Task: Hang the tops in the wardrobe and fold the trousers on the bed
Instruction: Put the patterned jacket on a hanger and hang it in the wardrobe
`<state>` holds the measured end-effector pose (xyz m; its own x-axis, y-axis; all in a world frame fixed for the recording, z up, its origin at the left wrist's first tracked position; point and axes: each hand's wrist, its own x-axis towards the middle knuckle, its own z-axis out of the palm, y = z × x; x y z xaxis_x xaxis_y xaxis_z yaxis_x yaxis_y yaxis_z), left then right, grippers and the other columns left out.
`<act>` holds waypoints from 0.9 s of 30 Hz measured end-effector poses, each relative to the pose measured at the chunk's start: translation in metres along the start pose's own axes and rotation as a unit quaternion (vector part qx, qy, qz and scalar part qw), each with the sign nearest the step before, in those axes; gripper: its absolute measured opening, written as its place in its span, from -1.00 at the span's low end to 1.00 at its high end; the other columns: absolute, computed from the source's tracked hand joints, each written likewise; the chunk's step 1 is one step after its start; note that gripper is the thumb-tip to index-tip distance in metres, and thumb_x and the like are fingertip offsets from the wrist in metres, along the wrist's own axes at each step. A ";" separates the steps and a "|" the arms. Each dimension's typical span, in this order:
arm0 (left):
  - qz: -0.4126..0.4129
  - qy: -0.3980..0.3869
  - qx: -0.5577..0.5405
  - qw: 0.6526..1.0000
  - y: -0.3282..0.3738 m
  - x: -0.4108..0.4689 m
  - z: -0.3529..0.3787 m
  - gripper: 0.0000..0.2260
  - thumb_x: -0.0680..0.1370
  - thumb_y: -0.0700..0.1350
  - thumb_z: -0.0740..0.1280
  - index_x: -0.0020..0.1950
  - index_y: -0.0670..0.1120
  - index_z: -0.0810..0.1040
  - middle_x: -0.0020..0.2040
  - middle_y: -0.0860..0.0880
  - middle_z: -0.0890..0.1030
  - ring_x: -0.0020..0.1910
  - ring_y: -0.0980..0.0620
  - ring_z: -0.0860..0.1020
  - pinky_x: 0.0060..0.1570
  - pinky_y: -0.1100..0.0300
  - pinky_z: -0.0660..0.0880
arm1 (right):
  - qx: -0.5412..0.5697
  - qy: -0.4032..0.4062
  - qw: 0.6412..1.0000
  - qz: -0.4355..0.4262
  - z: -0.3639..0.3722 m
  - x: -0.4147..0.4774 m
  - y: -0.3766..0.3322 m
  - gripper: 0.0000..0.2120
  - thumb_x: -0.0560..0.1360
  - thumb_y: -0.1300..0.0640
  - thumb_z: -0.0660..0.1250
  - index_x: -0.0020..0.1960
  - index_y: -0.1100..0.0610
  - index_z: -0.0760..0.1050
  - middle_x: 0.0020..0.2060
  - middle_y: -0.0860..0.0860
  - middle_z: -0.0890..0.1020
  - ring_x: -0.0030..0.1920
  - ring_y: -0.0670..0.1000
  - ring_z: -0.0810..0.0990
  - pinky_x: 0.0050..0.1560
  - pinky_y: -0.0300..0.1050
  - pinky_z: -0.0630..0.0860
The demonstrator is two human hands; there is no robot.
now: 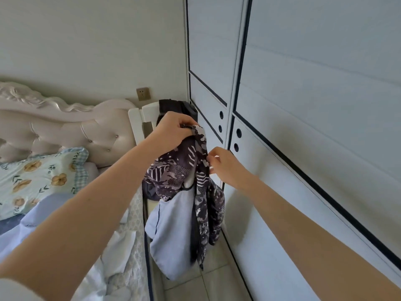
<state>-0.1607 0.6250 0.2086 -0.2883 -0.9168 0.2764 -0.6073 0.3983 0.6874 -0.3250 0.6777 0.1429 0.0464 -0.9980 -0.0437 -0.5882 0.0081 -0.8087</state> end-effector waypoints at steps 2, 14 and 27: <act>0.013 0.007 0.054 0.998 0.003 -0.008 -0.005 -0.93 0.53 -0.21 0.40 -0.05 -0.06 0.67 -0.22 0.02 0.61 -0.24 0.06 0.57 -0.32 0.20 0.50 | 0.016 0.006 0.999 0.031 -0.005 -0.025 -0.002 -0.84 0.67 0.07 0.08 0.06 0.09 0.40 -0.15 0.07 0.56 -0.15 0.10 0.59 -0.16 0.07 0.55; 0.101 0.190 0.235 0.948 0.024 -0.072 0.025 -0.67 0.51 0.13 0.40 0.05 -0.11 0.58 0.02 -0.07 0.54 0.05 -0.13 0.46 0.07 -0.01 0.38 | 0.207 0.033 0.977 0.025 -0.051 -0.132 -0.023 -0.49 0.33 -0.21 0.44 0.09 0.10 0.42 -0.11 0.15 0.54 -0.20 0.08 0.49 -0.19 0.02 0.44; -0.289 -0.294 0.034 0.910 0.049 -0.292 0.145 -0.87 0.61 -0.04 0.32 -0.06 -0.05 0.59 -0.18 0.05 0.56 -0.19 0.11 0.52 0.01 0.18 0.49 | 0.117 0.083 0.969 -0.202 -0.088 -0.294 -0.006 -0.75 0.58 0.14 0.28 0.23 0.03 0.35 -0.02 -0.07 0.56 -0.26 -0.30 0.47 -0.15 -0.43 0.34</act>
<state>-0.2139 0.9163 0.0644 -0.2403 -0.8068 -0.5397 -0.8226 -0.1259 0.5545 -0.4058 0.9656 0.2121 0.0918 -0.9190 0.3833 -0.3492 -0.3902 -0.8519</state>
